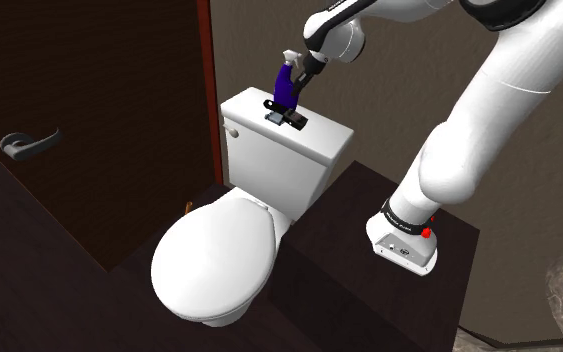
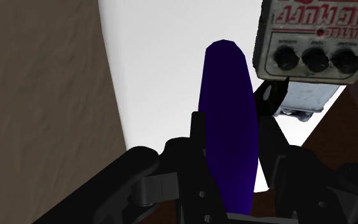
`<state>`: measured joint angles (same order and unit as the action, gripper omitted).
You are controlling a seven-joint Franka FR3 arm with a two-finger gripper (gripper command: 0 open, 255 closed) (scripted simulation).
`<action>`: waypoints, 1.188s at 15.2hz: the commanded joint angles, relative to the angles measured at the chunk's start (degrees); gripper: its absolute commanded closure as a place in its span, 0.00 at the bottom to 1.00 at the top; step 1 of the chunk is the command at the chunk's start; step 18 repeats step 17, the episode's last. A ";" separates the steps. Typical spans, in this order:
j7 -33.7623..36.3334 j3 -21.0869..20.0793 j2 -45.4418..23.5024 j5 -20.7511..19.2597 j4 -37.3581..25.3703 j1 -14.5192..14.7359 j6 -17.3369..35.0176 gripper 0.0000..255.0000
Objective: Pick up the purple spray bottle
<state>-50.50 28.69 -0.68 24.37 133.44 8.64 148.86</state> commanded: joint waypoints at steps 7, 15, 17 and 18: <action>5.09 0.01 3.97 -5.93 -1.54 -0.32 -4.43 1.00; 9.32 -0.53 7.53 -10.56 -4.38 -0.95 -9.92 1.00; 9.39 -0.55 7.59 -10.64 -4.44 -0.97 -10.03 1.00; 9.39 -0.55 7.59 -10.64 -4.44 -0.97 -10.03 1.00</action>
